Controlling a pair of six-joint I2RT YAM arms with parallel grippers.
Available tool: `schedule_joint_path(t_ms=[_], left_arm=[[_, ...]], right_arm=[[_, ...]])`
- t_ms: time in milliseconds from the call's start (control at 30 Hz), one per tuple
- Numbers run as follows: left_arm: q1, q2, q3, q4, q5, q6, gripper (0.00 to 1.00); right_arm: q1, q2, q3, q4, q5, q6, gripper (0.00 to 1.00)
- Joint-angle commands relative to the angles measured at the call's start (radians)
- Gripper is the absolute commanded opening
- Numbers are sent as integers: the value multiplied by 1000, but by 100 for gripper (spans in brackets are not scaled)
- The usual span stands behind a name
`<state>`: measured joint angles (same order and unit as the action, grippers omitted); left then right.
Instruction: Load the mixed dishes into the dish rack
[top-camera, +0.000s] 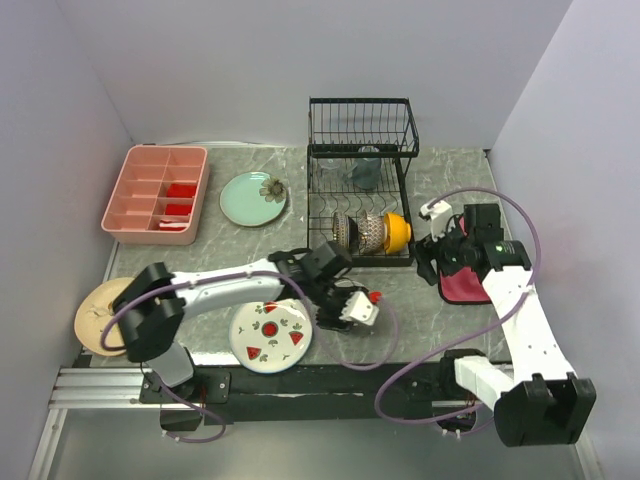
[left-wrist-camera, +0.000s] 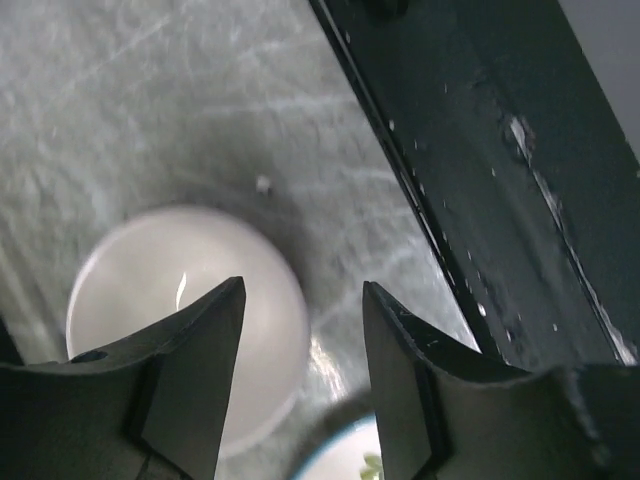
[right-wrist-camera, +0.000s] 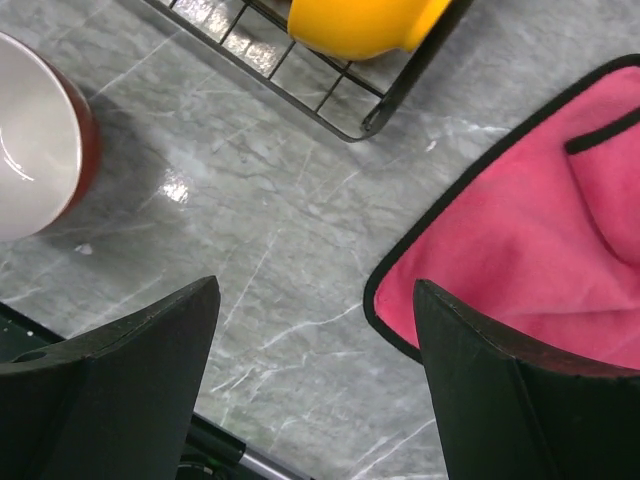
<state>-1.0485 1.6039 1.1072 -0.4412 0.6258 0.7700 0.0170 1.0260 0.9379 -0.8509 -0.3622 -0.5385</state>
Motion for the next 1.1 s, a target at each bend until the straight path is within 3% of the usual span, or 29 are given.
schedule_joint_path(t_ms=[0, 367, 533, 867, 967, 1067], left_arm=[[-39, 102, 134, -65, -9, -12, 55], [-74, 180, 189, -159, -92, -179, 48], [-74, 182, 171, -105, -141, -257, 40], [-79, 218, 154, -57, -285, -310, 37], [-79, 220, 155, -63, -278, -319, 20], [-77, 185, 157, -86, -273, -330, 10]], right_arm=[[-12, -70, -17, 35, 28, 9, 86], [-15, -116, -54, 61, 43, 23, 86], [-40, -95, -22, 69, 60, 32, 86], [-52, -69, 36, 62, 48, 51, 86], [-60, -70, 39, 59, 39, 60, 86], [-68, -78, 51, 41, 39, 57, 86]])
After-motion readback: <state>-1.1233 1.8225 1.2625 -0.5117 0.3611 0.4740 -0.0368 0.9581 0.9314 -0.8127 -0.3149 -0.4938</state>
